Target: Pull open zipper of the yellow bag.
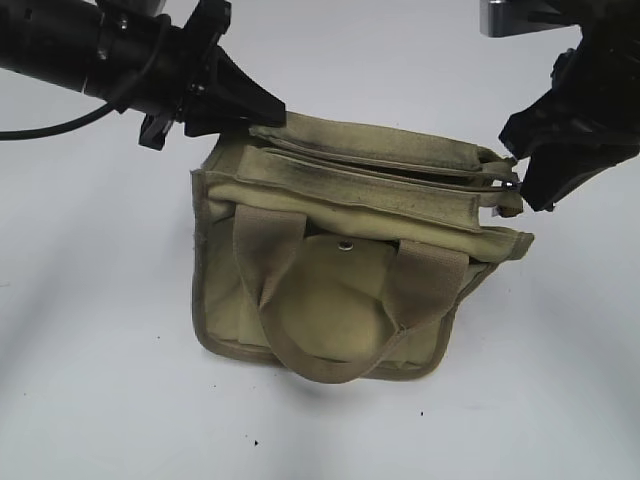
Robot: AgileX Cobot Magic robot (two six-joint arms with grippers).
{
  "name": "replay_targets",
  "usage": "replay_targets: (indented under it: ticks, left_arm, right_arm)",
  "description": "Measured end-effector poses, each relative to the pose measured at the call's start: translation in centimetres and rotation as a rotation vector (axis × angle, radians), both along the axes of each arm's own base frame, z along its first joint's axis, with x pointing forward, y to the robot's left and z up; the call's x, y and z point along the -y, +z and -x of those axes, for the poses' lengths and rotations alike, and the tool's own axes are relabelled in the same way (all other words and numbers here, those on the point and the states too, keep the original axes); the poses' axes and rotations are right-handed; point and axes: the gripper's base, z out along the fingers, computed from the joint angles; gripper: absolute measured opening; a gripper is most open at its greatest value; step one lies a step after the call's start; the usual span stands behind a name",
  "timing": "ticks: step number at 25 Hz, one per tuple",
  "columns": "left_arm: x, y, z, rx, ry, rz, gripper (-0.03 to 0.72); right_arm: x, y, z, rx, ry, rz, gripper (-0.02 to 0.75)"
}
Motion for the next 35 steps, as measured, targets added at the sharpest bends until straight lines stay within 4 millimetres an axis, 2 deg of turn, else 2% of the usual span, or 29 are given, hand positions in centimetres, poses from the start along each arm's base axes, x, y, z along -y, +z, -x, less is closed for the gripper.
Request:
replay_targets:
  ticks: [3, 5, 9, 10, 12, 15, 18, 21, 23, 25, 26, 28, 32, 35]
  left_arm:
    - [0.0, 0.0, 0.0, 0.003, -0.002, -0.003, 0.059]
    - [-0.2, 0.3, 0.2, 0.027, -0.008, -0.025, 0.127]
    - [-1.1, 2.5, 1.4, 0.144, -0.039, -0.101, 0.367]
    - [-1.4, 3.4, 1.8, 0.190, -0.046, -0.127, 0.414]
    - [-2.2, 5.1, 3.0, 0.275, -0.067, -0.182, 0.459]
    - [-3.7, 8.1, 5.9, 0.362, -0.103, -0.268, 0.482]
    - [-5.7, 10.9, 9.4, 0.408, -0.109, -0.367, 0.486]
    - [-8.4, 12.6, 13.7, 0.447, -0.049, -0.492, 0.486]
    - [-10.3, 12.8, 16.3, 0.463, 0.018, -0.578, 0.486]
    - [-12.3, 12.2, 19.0, 0.481, 0.092, -0.665, 0.486]
    - [-13.4, 12.1, 21.1, 0.511, 0.129, -0.682, 0.486]
    - [-15.0, 10.6, 24.1, 0.524, 0.159, -0.726, 0.486]
    - [-17.0, 7.2, 28.6, 0.577, 0.203, -0.748, 0.486]
    - [-18.0, 4.7, 31.2, 0.639, 0.241, -0.730, 0.486]
  right_arm:
    - [0.0, 0.1, 0.0, -0.004, -0.032, -0.004, 0.047]
    - [0.2, 0.4, 0.2, 0.003, -0.060, -0.004, 0.167]
    - [0.5, 2.1, 1.2, 0.049, -0.099, -0.027, 0.486]
    - [0.7, 2.4, 1.7, 0.059, -0.101, -0.031, 0.533]
    - [1.1, 3.2, 3.1, 0.083, -0.104, -0.041, 0.587]
    - [2.0, 3.2, 5.7, 0.088, -0.105, -0.042, 0.593]
    - [3.0, 2.1, 8.9, 0.070, -0.108, -0.036, 0.589]
    - [4.1, 0.8, 12.3, 0.062, -0.110, -0.032, 0.587]
    - [4.9, -0.2, 14.6, 0.061, -0.110, -0.032, 0.587]
    - [5.6, -1.3, 16.8, 0.069, -0.113, -0.036, 0.587]
    - [5.9, -1.6, 17.7, 0.091, -0.114, -0.044, 0.585]
    - [6.5, -2.3, 19.6, 0.147, -0.118, -0.065, 0.585]
    - [7.3, -3.3, 21.9, 0.248, -0.123, -0.104, 0.585]
    - [7.7, -3.4, 23.1, 0.342, -0.126, -0.140, 0.585]
